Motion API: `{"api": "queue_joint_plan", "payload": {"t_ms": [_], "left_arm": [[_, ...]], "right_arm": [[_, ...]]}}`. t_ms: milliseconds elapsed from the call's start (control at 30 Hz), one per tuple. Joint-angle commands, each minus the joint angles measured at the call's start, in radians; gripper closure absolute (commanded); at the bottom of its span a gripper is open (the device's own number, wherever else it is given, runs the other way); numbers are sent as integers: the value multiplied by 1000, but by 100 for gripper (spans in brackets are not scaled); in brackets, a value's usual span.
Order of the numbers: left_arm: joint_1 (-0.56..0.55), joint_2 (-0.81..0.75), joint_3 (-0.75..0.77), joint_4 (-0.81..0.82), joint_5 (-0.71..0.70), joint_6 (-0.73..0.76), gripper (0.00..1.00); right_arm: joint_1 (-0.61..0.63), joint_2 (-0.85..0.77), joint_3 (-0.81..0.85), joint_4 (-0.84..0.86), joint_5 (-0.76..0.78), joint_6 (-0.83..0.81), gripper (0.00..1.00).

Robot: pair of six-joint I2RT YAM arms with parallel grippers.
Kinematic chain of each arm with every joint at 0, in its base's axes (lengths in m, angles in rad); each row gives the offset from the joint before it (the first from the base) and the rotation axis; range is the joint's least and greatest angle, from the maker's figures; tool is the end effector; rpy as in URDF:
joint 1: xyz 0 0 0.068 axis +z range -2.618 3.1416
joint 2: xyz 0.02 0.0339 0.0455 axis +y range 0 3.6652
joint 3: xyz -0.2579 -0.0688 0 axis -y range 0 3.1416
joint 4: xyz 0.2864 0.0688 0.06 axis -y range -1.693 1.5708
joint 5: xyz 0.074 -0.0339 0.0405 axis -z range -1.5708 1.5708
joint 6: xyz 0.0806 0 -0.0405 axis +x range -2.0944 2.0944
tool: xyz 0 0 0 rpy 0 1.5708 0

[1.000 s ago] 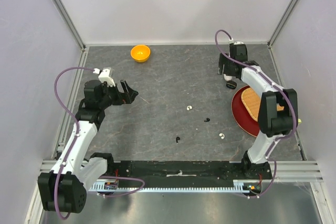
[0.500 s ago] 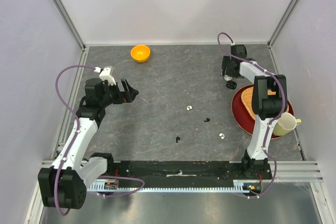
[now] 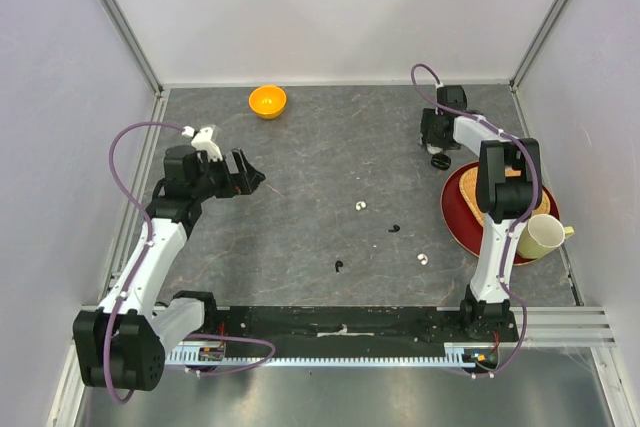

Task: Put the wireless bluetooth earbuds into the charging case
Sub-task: Pick up the charging case at the center of the board.

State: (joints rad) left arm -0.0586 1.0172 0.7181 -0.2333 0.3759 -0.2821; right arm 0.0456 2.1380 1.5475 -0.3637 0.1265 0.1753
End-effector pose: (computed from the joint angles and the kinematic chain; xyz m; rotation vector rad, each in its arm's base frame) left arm 0.3019 -0.0473 0.2302 -0.0074 2.1186 -0.5988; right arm 0.5188 0.0135 0.0958 0.2136 2.5061 -0.0700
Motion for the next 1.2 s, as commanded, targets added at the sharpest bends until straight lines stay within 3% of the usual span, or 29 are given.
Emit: {"api": "queue_joint_plan", "payload": {"t_ms": [0,67,233,267,333,400,467,567,867,1033,1167], "left_arm": [[3,15,49,-1,15,6,0],[3,18,49,-1,15,6,0],[3,20,43,15,18,1,0],[3,27,34,28,29,-3,0],[3,40,32,46,41,-22,0],[3,53,40,54,49,-35,0],[3,58,41,72,29,-67,0],[3,44,59,98,-6,-127,0],[8,-101,1,97,41,-63,0],[6,-82,10,88,156,-75,0],[5,-16,32,109,340,-162,0]], "right_arm": [[-1,16,34,-12,4,-25,35],[-3,23,40,-24,8,-36,43],[-1,22,42,-46,15,-49,43],[-1,20,43,-47,15,-51,47],[-1,20,46,-52,13,-54,60],[-1,8,51,-52,-20,-51,81],[-1,-12,56,-52,-66,-54,91],[0,-53,66,-49,-167,-51,95],[69,-317,-64,46,-433,-37,100],[140,-519,-245,97,-573,-66,100],[239,-677,-392,100,-651,-148,100]]}}
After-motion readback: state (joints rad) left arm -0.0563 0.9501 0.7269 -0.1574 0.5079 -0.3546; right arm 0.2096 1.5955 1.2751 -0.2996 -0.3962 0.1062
